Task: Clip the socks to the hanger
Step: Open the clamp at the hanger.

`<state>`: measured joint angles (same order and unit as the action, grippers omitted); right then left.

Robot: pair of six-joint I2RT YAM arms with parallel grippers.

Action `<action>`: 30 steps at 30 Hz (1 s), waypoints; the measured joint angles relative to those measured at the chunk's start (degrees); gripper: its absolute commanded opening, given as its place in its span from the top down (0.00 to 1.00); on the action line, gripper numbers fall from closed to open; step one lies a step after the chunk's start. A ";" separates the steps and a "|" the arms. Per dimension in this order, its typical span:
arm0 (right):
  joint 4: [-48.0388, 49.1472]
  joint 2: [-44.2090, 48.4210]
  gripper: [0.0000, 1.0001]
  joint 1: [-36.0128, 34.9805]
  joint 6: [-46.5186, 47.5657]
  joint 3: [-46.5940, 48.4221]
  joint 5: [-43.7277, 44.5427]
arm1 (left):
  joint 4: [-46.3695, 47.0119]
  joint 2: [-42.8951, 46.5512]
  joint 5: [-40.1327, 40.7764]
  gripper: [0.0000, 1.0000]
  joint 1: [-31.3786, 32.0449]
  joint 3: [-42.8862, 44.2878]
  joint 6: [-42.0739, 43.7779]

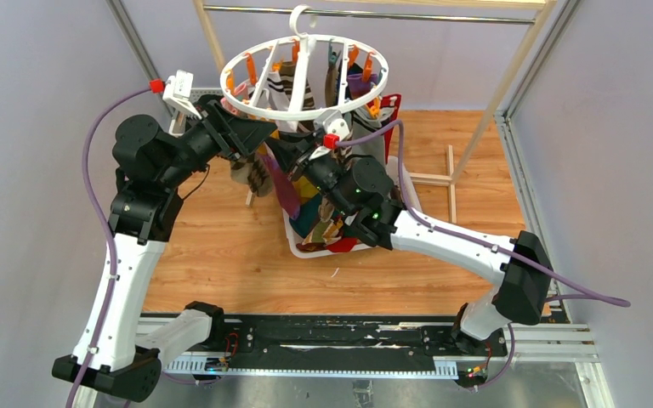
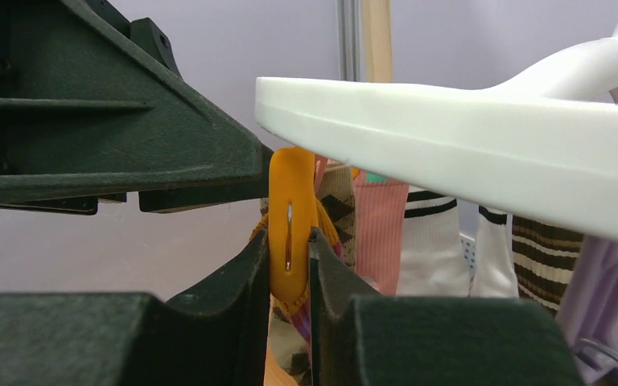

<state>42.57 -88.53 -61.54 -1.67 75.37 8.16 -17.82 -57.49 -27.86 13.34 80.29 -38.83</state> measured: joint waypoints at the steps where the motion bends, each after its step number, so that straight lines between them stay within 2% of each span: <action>1: 0.00 -0.02 1.00 -0.11 0.04 0.02 0.02 | 0.17 0.00 0.00 0.42 0.00 0.00 0.02; 14: -0.50 -1.31 1.00 -1.25 2.78 1.99 0.94 | 0.55 -0.52 0.79 0.49 0.00 0.00 0.94; 26: -1.88 -2.62 1.00 -1.86 4.37 3.89 2.54 | -1.27 -0.87 4.20 0.50 0.00 0.00 2.49; 30: -2.14 -2.89 0.98 -1.88 4.57 4.00 2.89 | -1.70 -0.87 4.96 0.55 0.00 0.00 2.75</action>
<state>40.42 -91.42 -63.42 2.90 79.37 11.05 -19.53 -58.37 -22.90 13.34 80.29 -36.07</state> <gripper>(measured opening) 0.186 0.491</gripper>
